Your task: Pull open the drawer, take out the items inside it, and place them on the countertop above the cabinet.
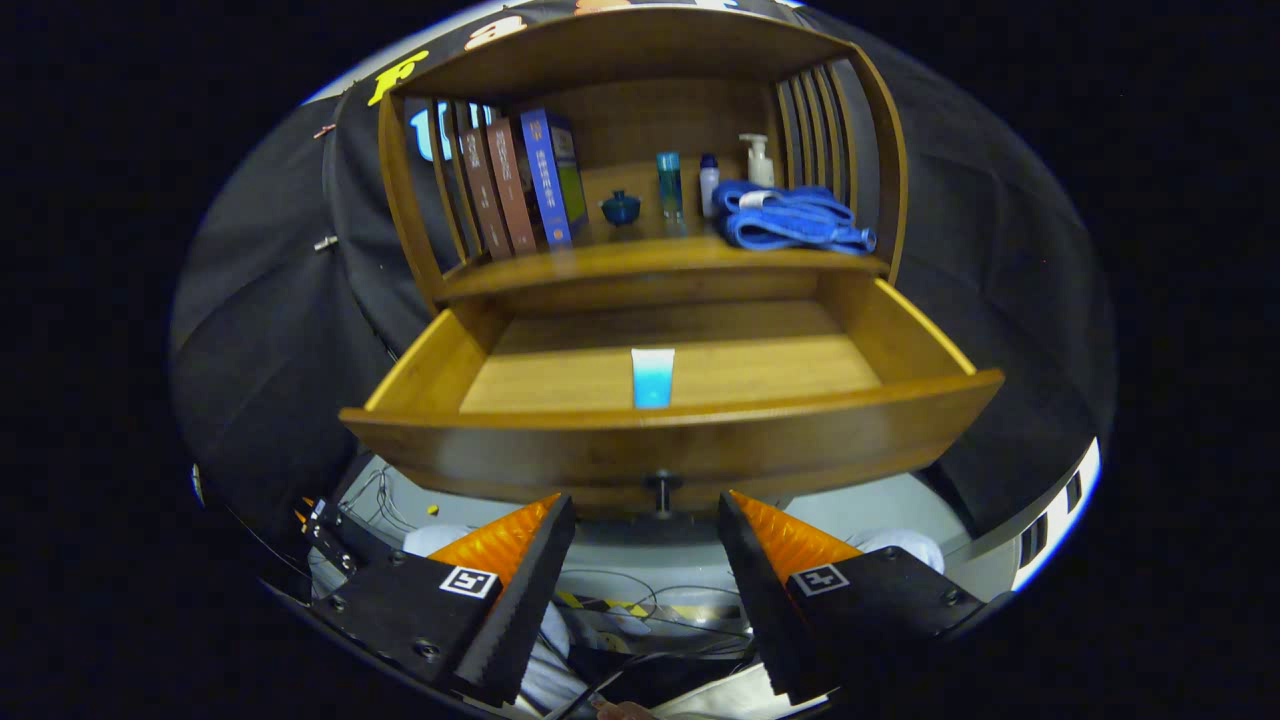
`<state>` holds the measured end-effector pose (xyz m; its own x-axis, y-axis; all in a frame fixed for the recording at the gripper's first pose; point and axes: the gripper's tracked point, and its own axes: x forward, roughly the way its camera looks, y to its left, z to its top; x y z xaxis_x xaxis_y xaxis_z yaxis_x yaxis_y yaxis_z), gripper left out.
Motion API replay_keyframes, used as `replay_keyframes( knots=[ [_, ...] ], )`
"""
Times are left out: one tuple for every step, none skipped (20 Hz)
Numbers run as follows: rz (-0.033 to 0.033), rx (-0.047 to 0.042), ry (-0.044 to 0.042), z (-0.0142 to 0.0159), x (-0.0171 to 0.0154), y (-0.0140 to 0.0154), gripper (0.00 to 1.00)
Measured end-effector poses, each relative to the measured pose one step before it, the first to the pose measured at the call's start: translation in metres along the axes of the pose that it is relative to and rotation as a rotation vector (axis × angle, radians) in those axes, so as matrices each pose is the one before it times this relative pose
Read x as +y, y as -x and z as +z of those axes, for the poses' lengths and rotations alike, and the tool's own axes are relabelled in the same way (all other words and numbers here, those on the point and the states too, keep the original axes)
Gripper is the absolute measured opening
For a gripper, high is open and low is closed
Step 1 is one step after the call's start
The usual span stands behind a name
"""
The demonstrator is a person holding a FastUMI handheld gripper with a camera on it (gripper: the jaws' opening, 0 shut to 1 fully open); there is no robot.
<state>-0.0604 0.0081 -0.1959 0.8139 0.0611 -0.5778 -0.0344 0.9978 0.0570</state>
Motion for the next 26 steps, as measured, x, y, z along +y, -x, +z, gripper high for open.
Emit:
replay_keyframes(
  knots=[
    [0.00415, -0.02497, -0.00309, 0.01767, 0.00224, 0.00227, 0.91],
    [0.00498, -0.01851, -0.00117, 0.01663, 0.00255, -0.00031, 0.95],
    [0.00509, -0.01582, -0.00040, 0.01414, 0.00244, -0.00337, 0.97],
    [-0.00188, -0.00542, 0.00498, 0.01397, -0.00018, -0.00644, 0.98],
    [0.00280, 0.00526, 0.00400, 0.00891, 0.00162, -0.00896, 0.98],
    [-0.01072, 0.01199, 0.00100, 0.00846, -0.00096, -0.01081, 1.00],
    [-0.00535, 0.01761, 0.00373, 0.00566, 0.00012, -0.01211, 1.00],
    [0.00051, 0.02350, 0.00249, 0.00487, 0.00183, -0.01333, 1.00],
    [-0.00275, 0.02952, 0.00735, 0.00176, 0.00063, -0.01350, 1.00],
    [-0.00746, 0.03893, 0.00692, -0.00018, 0.00031, -0.01417, 1.00],
    [0.00255, 0.02581, 0.00347, 0.00082, 0.00229, -0.01174, 1.00],
    [0.00342, 0.03208, 0.00436, 0.00171, 0.00297, -0.01227, 1.00],
    [-0.00134, 0.03745, 0.00407, -0.00081, 0.00042, -0.01215, 1.00],
    [-0.00732, 0.03991, 0.00230, -0.00083, -0.00118, -0.01211, 1.00],
    [-0.00480, 0.03798, -0.00361, -0.00092, -0.00032, -0.01168, 1.00],
    [-0.00712, 0.03706, -0.00677, -0.00096, -0.00186, -0.01223, 1.00],
    [-0.00112, 0.03833, -0.01379, -0.00230, 0.00022, -0.01124, 1.00],
    [0.00642, 0.04040, -0.01213, -0.00226, 0.00085, -0.01018, 1.00],
    [0.00343, 0.04250, -0.00755, -0.00450, -0.00052, -0.00986, 1.00],
    [-0.00758, 0.04191, -0.00593, -0.00484, -0.00255, -0.00745, 1.00],
    [-0.00637, 0.03964, -0.00577, -0.00498, -0.00182, -0.00774, 1.00],
    [-0.00526, 0.03649, -0.00774, -0.00458, -0.00276, -0.00816, 1.00],
    [-0.00619, 0.03209, -0.00847, -0.00192, -0.00034, -0.00837, 1.00],
    [-0.00238, 0.02689, -0.00568, -0.00177, 0.00041, -0.00352, 1.00],
    [0.00150, 0.02118, -0.00275, 0.00113, -0.00087, 0.00174, 1.00],
    [-0.00551, 0.01617, -0.00209, 0.00071, -0.00188, -0.00335, 1.00]
  ],
)
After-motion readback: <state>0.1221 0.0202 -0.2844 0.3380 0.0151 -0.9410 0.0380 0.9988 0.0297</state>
